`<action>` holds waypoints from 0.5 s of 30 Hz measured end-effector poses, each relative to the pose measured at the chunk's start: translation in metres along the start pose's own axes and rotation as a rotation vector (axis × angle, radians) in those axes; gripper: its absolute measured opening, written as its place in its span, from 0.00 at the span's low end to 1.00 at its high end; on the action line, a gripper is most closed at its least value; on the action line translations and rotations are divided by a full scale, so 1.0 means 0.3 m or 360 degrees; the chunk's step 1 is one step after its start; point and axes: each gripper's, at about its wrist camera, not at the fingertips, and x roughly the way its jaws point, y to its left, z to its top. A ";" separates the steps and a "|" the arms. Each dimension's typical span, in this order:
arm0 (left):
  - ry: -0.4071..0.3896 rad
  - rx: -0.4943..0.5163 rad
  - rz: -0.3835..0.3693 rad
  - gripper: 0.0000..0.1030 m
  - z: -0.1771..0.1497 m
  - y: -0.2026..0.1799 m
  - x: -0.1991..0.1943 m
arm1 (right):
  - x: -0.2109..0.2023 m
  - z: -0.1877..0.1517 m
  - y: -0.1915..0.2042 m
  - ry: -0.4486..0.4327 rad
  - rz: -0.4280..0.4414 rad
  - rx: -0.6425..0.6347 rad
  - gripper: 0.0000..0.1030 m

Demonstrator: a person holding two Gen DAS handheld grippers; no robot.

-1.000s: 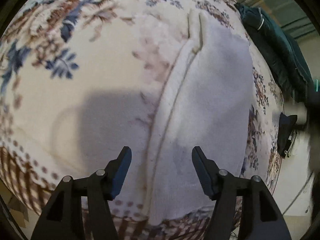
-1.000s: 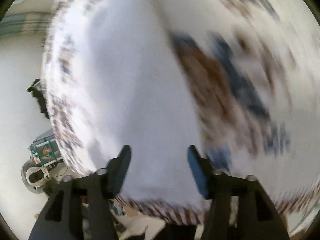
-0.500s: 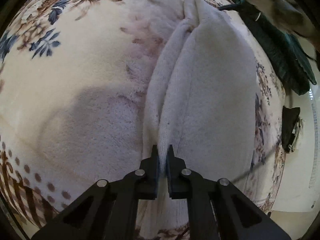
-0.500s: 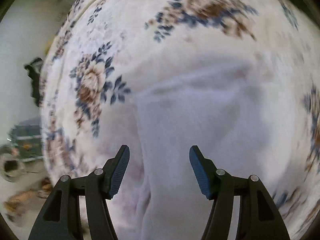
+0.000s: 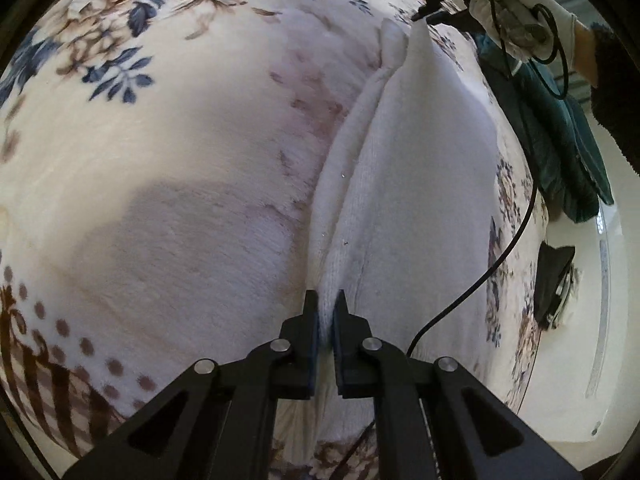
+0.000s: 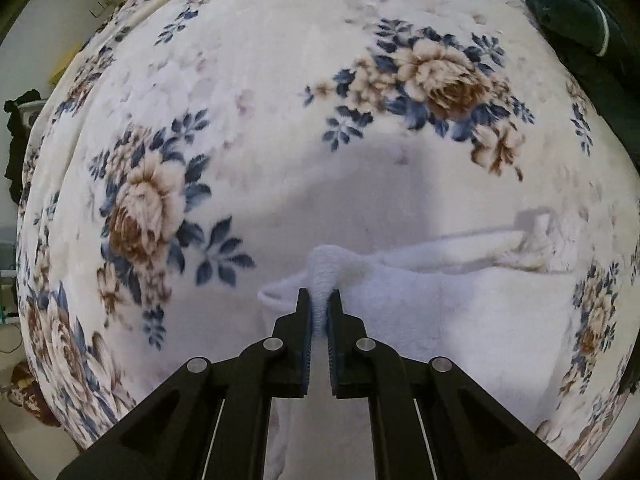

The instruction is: Fold small clothes

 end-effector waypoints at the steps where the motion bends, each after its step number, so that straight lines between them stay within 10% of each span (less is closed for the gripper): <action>1: 0.0002 -0.0006 -0.0002 0.04 0.004 0.011 0.001 | 0.000 0.000 0.000 0.0000 0.0000 0.0000 0.06; 8: 0.0140 -0.0133 -0.0080 0.10 0.024 0.082 0.079 | 0.133 0.027 0.016 0.0126 0.0009 0.0050 0.08; 10: 0.0165 -0.0160 -0.0106 0.26 0.032 0.095 0.061 | 0.109 0.014 -0.027 0.0158 0.0163 0.0109 0.11; 12: 0.0153 -0.0196 -0.0208 0.56 0.039 0.107 0.028 | 0.061 -0.024 -0.071 0.0219 0.0372 0.0134 0.39; 15: 0.0115 -0.0238 -0.0280 0.62 0.043 0.135 -0.019 | -0.047 -0.124 -0.146 0.0224 0.0581 0.0139 0.53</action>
